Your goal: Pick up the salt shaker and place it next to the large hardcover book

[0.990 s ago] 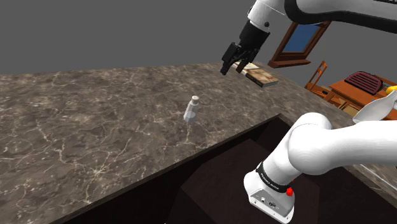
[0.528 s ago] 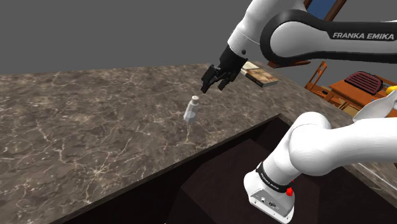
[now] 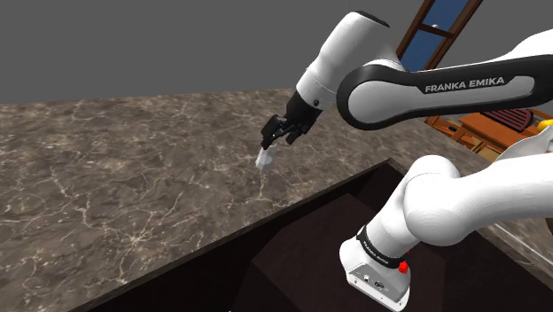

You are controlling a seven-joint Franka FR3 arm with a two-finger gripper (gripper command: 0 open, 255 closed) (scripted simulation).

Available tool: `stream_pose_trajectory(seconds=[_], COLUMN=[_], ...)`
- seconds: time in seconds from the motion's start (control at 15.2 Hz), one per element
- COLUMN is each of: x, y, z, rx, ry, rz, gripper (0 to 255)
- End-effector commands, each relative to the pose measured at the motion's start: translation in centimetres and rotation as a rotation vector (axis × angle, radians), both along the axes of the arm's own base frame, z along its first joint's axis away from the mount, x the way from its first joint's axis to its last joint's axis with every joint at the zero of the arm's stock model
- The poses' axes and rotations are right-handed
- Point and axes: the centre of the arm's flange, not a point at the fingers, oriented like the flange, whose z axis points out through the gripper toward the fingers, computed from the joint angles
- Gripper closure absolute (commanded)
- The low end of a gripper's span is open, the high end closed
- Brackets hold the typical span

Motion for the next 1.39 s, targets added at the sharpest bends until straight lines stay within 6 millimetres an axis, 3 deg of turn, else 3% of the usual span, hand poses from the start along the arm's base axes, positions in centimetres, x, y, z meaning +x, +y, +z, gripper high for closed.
stream_pose_trajectory(seconds=[0.0,0.13,0.66,0.73,1.32], x=[0.3,0.6,0.6,0.6,0.6], y=[0.1,0.2,0.2,0.2,0.2], z=[-1.0,-2.4,-2.4,-2.4,-2.4], rx=[0.001,0.001,0.001,0.001,0.001], ry=[-0.001,-0.001,-0.001,-0.001,-0.001], rz=[0.0,0.0,0.0,0.0,0.0], gripper=[0,0,0,255,255])
